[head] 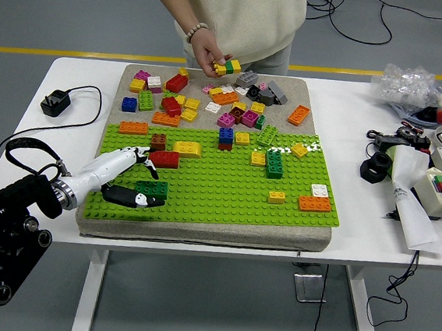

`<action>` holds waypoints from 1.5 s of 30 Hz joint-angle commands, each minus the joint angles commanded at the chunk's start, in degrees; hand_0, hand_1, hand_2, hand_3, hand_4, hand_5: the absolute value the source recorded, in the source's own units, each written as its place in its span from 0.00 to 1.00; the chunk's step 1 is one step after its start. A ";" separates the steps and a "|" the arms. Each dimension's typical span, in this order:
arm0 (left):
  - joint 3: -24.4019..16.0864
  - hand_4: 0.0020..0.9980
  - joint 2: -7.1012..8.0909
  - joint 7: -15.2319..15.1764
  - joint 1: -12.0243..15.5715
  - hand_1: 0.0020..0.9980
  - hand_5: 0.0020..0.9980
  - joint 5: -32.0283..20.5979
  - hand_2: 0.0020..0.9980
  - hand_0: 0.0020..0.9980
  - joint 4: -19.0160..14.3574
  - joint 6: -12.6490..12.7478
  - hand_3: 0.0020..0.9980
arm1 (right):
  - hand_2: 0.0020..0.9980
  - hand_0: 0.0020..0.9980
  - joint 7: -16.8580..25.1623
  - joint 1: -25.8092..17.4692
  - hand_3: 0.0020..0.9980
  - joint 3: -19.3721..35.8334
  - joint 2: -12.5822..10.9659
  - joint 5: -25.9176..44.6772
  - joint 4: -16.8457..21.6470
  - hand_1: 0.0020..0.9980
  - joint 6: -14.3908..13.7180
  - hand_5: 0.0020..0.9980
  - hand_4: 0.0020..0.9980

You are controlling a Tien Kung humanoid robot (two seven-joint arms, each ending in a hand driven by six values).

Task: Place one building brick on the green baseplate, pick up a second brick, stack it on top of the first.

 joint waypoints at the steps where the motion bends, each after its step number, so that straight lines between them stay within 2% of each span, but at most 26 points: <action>1: 0.00 1.00 -0.01 0.02 -0.01 1.00 0.56 -0.07 0.95 1.00 -0.13 -0.01 0.58 | 0.78 0.79 0.00 0.00 0.76 0.00 0.01 0.00 0.00 0.74 0.00 0.64 0.92; 2: -0.03 1.00 -0.05 0.02 -0.13 1.00 0.56 -0.21 0.95 1.00 -0.09 0.12 0.58 | 0.78 0.79 0.01 0.01 0.76 -0.02 0.02 0.01 0.00 0.74 -0.01 0.64 0.92; 3: -0.09 1.00 -0.13 0.02 -0.35 0.96 0.54 -0.42 0.90 1.00 0.03 0.35 0.61 | 0.78 0.79 0.02 0.04 0.76 -0.04 0.04 0.05 0.00 0.74 -0.04 0.64 0.92; 9: 0.19 1.00 -0.28 -0.57 -2.08 0.96 0.54 -1.52 0.90 1.00 2.00 3.27 0.61 | 0.78 0.79 -0.04 0.14 0.76 -0.09 0.03 0.13 0.00 0.74 -0.11 0.64 0.92; 10: 0.37 0.97 -0.30 -0.82 -2.73 0.86 0.34 -1.85 0.80 1.00 2.66 3.95 0.75 | 0.78 0.79 -0.07 0.14 0.76 -0.10 0.03 0.12 0.00 0.74 -0.11 0.64 0.92; 15: 0.68 0.97 -0.40 -1.27 -5.14 0.86 0.34 -2.04 0.80 1.00 5.02 6.06 0.75 | 0.78 0.79 -0.08 0.26 0.76 -0.26 0.05 0.19 0.00 0.74 -0.23 0.64 0.92; 16: 0.59 0.93 -0.51 -1.28 -6.09 0.74 0.20 -1.97 0.69 0.82 6.00 6.67 0.84 | 0.78 0.79 -0.06 0.32 0.76 -0.31 0.07 0.19 0.00 0.74 -0.30 0.64 0.92; 27: 1.35 0.92 -1.55 -1.07 -11.62 0.73 0.17 0.53 0.67 0.80 13.17 7.59 0.84 | 0.78 0.79 -0.10 0.61 0.76 -0.66 0.11 0.21 0.00 0.74 -0.48 0.64 0.92; 28: 1.47 0.88 -1.62 -1.06 -11.85 0.72 0.11 0.62 0.61 0.79 13.52 7.66 0.83 | 0.78 0.79 -0.10 0.64 0.76 -0.68 0.10 0.21 0.00 0.74 -0.49 0.64 0.92; 39: 3.02 0.88 -2.72 -1.29 -16.66 0.71 0.09 0.72 0.59 0.78 22.54 9.17 0.81 | 0.78 0.79 -0.32 0.95 0.76 -1.14 0.07 -0.11 0.00 0.74 -0.47 0.64 0.92; 44: 3.48 0.86 -3.25 -1.48 -18.29 0.71 0.08 0.45 0.58 0.78 25.99 9.65 0.79 | 0.78 0.79 -0.37 1.06 0.76 -1.35 0.06 -0.31 0.00 0.74 -0.49 0.64 0.92; 45: 3.54 0.83 -3.32 -1.51 -18.44 0.70 0.06 0.42 0.57 0.77 26.32 9.69 0.73 | 0.78 0.79 -0.38 1.07 0.76 -1.38 0.07 -0.32 0.00 0.74 -0.49 0.64 0.92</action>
